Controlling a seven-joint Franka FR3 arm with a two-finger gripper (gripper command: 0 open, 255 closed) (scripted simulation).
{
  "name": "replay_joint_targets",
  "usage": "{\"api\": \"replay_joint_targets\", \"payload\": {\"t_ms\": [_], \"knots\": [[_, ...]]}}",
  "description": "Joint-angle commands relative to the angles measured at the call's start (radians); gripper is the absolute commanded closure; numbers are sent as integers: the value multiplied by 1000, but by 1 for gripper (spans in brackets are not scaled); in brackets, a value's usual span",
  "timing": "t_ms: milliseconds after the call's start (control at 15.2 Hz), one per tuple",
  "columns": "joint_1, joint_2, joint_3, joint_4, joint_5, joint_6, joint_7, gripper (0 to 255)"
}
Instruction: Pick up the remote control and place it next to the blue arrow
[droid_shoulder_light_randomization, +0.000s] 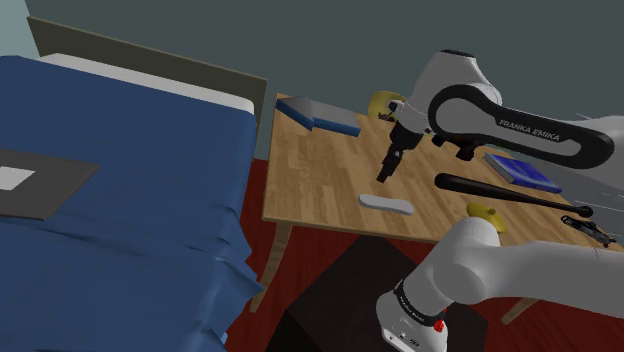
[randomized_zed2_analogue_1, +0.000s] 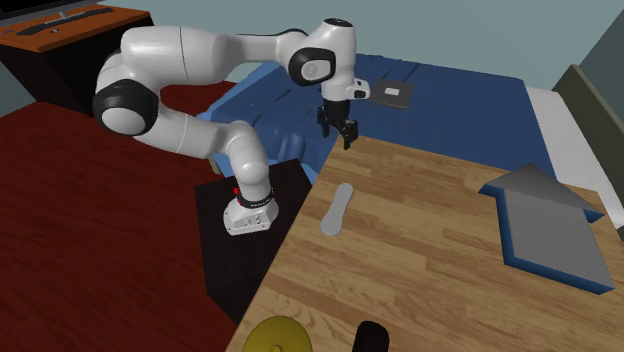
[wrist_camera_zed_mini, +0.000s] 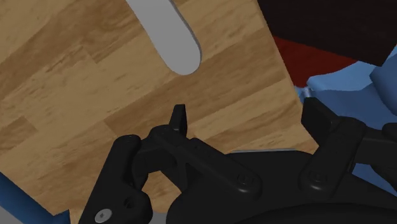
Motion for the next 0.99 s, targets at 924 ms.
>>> {"api": "replay_joint_targets", "payload": {"t_ms": [924], "knots": [[-74, 104, -490, -188, -377, 307, -626, 0]]}}
